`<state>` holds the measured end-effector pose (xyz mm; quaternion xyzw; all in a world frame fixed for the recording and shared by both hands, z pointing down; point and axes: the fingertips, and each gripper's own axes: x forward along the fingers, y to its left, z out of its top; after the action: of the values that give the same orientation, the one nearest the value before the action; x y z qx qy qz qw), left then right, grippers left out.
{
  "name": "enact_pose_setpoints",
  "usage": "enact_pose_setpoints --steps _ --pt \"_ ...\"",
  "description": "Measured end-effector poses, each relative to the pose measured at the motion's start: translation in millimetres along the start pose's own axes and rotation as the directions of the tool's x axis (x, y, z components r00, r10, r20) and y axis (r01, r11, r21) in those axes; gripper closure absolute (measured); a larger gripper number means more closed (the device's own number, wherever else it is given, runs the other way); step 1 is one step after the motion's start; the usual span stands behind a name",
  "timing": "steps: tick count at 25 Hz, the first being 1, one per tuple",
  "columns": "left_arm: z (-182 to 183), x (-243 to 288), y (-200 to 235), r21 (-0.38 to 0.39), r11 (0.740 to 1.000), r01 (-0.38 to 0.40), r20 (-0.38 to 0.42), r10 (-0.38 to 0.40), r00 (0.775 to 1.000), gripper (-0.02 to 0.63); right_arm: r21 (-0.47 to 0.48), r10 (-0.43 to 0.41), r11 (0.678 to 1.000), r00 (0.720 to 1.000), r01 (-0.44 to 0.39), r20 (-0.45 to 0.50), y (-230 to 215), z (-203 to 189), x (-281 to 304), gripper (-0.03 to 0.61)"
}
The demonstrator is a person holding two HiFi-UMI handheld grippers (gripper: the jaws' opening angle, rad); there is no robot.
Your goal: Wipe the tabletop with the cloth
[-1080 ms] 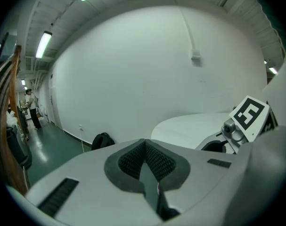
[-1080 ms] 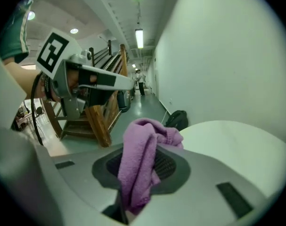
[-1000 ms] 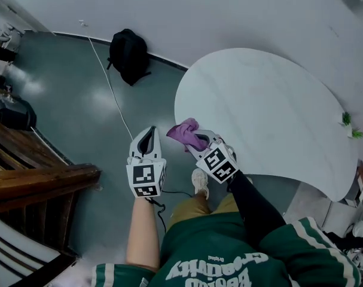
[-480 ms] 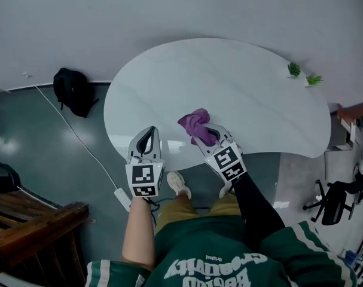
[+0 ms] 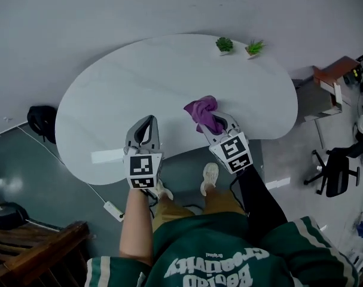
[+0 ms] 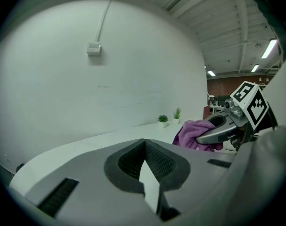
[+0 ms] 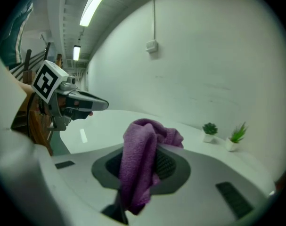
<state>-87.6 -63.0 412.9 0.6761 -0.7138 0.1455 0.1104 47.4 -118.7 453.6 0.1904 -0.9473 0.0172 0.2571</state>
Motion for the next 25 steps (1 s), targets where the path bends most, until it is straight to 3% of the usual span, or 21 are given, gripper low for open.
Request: enact_pose_setpoints --steps 6,10,14,18,25 --pt "29.9 80.1 -143.2 0.056 0.986 0.156 0.008 -0.156 0.988 0.614 0.060 -0.171 0.983 0.985 0.173 -0.034 -136.5 -62.1 -81.9 0.479" --pt "46.2 122.4 -236.1 0.155 0.951 0.269 0.009 -0.274 0.962 0.614 0.104 -0.294 0.948 0.954 0.299 -0.064 -212.7 -101.0 -133.8 0.479" --pt "58.0 153.6 -308.8 0.174 0.914 0.366 0.009 -0.373 0.928 0.614 0.113 -0.393 0.908 0.914 0.403 -0.104 -270.4 -136.7 -185.6 0.479" --pt "62.3 172.5 -354.4 0.171 0.894 0.414 -0.001 -0.420 0.907 0.614 0.119 -0.461 0.868 0.872 0.482 -0.168 -308.9 -175.9 -227.8 0.479" --pt "52.0 190.2 -368.5 0.173 0.898 0.404 -0.062 -0.399 0.915 0.614 0.007 -0.558 0.806 0.763 0.592 -0.327 -346.2 -228.5 -265.1 0.479"
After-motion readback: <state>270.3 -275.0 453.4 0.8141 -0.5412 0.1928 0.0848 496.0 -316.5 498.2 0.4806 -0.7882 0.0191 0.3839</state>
